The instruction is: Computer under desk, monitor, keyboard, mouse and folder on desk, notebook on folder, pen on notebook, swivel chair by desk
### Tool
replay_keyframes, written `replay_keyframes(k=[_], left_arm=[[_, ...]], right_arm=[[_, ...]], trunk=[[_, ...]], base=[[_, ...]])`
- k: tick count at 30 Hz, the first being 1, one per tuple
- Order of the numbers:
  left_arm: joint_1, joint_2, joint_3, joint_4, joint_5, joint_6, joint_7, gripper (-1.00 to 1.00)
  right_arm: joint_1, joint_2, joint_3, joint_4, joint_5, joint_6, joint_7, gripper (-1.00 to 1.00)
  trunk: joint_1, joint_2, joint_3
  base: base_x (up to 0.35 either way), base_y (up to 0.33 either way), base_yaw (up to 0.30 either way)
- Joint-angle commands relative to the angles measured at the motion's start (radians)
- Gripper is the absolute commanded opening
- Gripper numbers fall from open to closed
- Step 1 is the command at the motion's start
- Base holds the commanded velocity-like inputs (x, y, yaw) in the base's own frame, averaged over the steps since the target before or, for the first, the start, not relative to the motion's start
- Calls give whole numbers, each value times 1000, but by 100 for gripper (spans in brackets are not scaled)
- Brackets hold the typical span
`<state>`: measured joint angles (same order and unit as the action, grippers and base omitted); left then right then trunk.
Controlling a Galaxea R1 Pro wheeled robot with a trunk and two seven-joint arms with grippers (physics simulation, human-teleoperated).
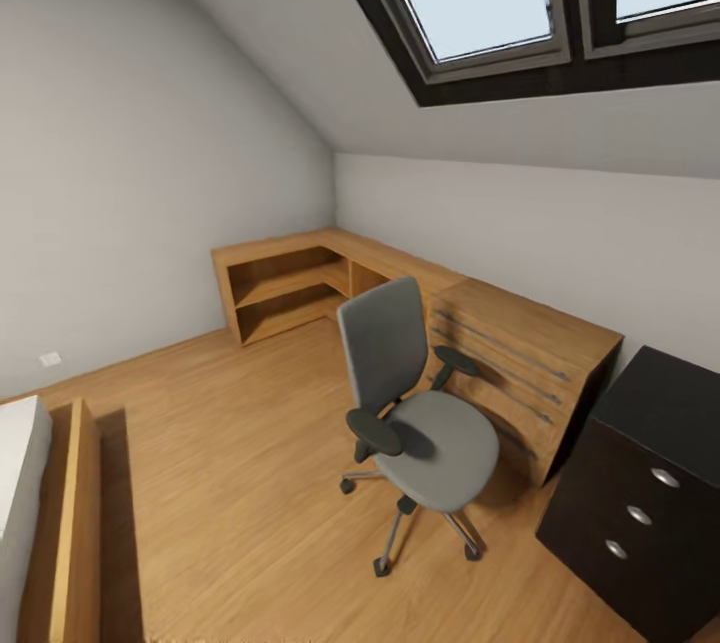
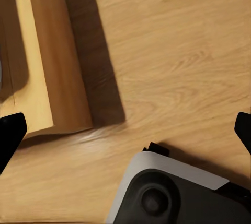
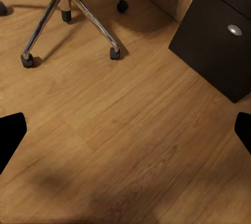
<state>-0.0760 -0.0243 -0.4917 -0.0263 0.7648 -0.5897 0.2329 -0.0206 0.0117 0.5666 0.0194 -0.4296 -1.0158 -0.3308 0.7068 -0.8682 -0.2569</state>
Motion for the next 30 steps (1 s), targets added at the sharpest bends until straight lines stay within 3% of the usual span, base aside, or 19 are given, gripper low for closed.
replay_keyframes(k=[1,14,17,20,24,28,30], left_arm=[[-1,0,-8,0,-1,-1,9,100],[-1,-2,-10,-7,-2,-4,9,100],[-1,5,-8,-92,-1,-3,14,100],[-1,29,-6,-193,1,3,18,100],[-4,66,-2,-302,5,9,22,100],[-12,74,2,-348,8,17,21,100],[-13,74,2,-342,8,26,17,100]], right_arm=[[-1,1,9,2,-4,-2,-5,100],[-1,2,8,-27,-3,-5,-9,100],[-4,-17,7,-113,-3,-8,-11,100],[-14,-44,7,-203,-3,-4,-12,100],[-105,-55,6,-261,-7,6,-14,100],[-213,-60,3,-269,-14,84,-13,100],[-228,-61,2,-262,-16,121,-12,100]], trunk=[[0,-1,-2],[0,-1,-5],[0,-1,-5],[0,-1,-5],[0,-1,-5],[0,-1,-5],[0,-1,-5]], base=[[0,0,263],[0,0,272],[0,0,279],[0,0,280],[0,0,280],[0,0,274],[0,0,259]])
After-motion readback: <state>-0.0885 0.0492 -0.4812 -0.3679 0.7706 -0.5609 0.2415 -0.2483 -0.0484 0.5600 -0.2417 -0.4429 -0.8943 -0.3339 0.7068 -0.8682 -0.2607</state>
